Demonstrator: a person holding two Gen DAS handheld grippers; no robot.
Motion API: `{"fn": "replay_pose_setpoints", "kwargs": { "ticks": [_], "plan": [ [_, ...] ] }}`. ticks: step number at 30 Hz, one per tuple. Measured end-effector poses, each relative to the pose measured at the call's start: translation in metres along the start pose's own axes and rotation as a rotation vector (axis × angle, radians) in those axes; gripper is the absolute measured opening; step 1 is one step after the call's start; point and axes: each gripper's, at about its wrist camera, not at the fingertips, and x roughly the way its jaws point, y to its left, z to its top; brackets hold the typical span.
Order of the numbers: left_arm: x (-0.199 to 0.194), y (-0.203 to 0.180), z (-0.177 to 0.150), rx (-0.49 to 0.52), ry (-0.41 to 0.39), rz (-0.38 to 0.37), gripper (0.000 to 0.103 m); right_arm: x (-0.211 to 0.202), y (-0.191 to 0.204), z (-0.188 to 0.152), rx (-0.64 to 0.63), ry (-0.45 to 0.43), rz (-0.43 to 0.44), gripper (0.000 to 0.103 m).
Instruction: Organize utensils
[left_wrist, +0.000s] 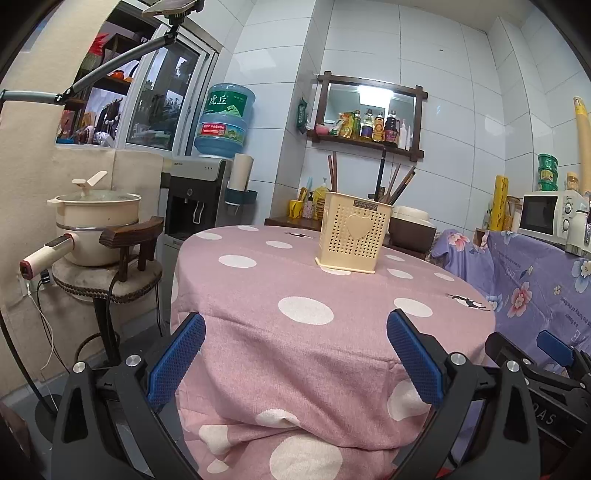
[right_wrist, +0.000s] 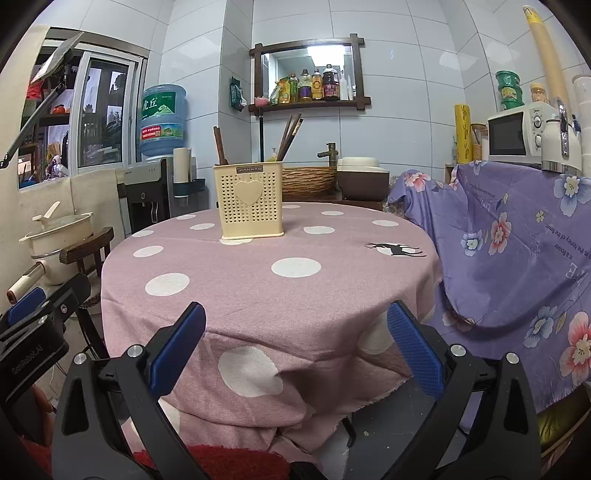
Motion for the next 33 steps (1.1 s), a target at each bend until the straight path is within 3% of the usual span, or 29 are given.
{"fn": "replay_pose_setpoints", "kwargs": {
  "ticks": [33],
  "plan": [
    [0.0033,0.0007,-0.0025,-0.004,0.028,0.014,0.098,0.0,-0.0014,0.0001,-0.001,0.003,0.0,0.097]
  ]
}}
